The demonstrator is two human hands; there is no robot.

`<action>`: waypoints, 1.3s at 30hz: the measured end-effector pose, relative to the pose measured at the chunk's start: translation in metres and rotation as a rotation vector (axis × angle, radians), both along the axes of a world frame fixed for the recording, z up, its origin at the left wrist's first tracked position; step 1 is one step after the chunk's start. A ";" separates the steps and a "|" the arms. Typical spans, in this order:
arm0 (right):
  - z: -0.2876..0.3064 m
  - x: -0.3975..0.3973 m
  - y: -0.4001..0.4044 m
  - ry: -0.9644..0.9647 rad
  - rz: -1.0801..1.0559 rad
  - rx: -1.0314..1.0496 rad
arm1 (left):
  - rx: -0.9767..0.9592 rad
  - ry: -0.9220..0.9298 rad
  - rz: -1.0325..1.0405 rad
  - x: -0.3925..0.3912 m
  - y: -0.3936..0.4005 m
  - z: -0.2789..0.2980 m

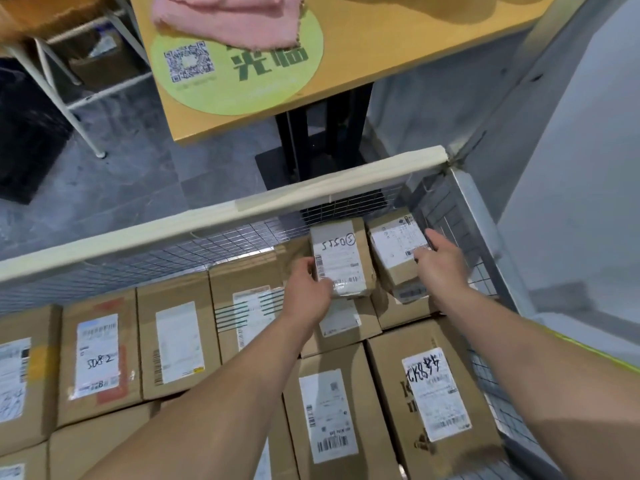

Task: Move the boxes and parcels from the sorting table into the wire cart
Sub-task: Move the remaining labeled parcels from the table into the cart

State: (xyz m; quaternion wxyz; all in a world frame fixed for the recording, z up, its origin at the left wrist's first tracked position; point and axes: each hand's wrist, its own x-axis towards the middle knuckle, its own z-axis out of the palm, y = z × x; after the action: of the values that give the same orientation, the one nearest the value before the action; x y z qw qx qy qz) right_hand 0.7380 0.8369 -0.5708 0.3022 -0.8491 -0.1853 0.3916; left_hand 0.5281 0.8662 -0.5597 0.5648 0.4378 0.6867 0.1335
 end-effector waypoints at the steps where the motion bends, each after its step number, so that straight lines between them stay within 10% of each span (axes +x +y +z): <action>1: -0.002 0.000 -0.002 -0.026 0.017 -0.002 | -0.001 0.007 -0.018 0.002 0.000 0.001; 15: 0.067 -0.026 -0.045 -0.163 0.274 -0.045 | 0.144 0.223 -0.426 -0.029 -0.014 0.093; 39: 0.423 -0.137 -0.231 -0.542 0.442 -0.210 | 0.971 0.473 -1.251 -0.076 -0.112 0.400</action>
State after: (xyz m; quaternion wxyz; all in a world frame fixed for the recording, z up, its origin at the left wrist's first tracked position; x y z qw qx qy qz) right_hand 0.6008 0.6064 -0.1473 0.0612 -0.8879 -0.3964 0.2250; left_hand 0.4520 0.7541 -0.1599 0.1233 0.9511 0.2825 -0.0194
